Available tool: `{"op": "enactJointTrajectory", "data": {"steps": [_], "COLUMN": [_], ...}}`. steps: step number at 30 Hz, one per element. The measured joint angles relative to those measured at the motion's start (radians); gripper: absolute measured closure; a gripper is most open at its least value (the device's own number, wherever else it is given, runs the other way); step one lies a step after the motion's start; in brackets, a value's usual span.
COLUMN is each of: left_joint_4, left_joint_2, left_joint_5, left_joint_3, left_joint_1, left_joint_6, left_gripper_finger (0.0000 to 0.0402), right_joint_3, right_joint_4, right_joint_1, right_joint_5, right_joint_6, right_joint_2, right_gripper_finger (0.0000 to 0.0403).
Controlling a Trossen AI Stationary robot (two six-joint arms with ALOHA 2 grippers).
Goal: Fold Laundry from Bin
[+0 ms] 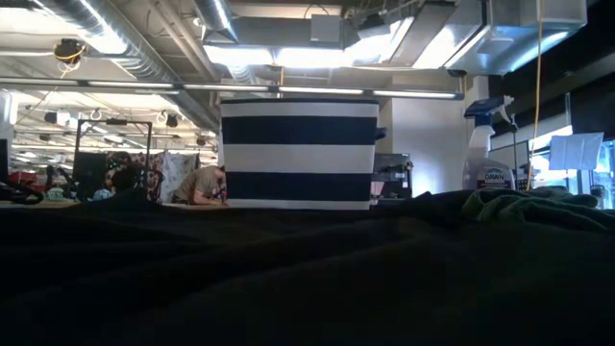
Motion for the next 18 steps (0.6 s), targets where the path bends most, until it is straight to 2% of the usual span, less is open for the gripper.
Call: {"op": "enactJointTrajectory", "data": {"steps": [5,11,15,18], "left_joint_4": [0.059,0.222,0.23,0.238], "left_joint_2": [0.057,0.171,0.252,0.299], "left_joint_5": [-0.021,0.014,0.066,0.053], "left_joint_3": [0.0,0.001,0.001,0.004], "left_joint_1": [-0.002,-0.003,-0.003,-0.003], "left_joint_6": [0.009,0.208,0.336,0.431], "left_gripper_finger": [0.0275,0.0219,0.021,0.0216], "right_joint_3": [0.0,0.0,0.0,0.0], "right_joint_4": [0.002,0.002,0.002,-0.002], "right_joint_1": [-0.007,-0.004,-0.004,-0.004], "right_joint_5": [0.0,-0.009,-0.009,-0.007], "right_joint_6": [-0.005,0.018,0.02,0.02], "right_joint_2": [0.0,0.0,0.001,0.001], "right_gripper_finger": [0.021,0.021,0.021,0.021]}}
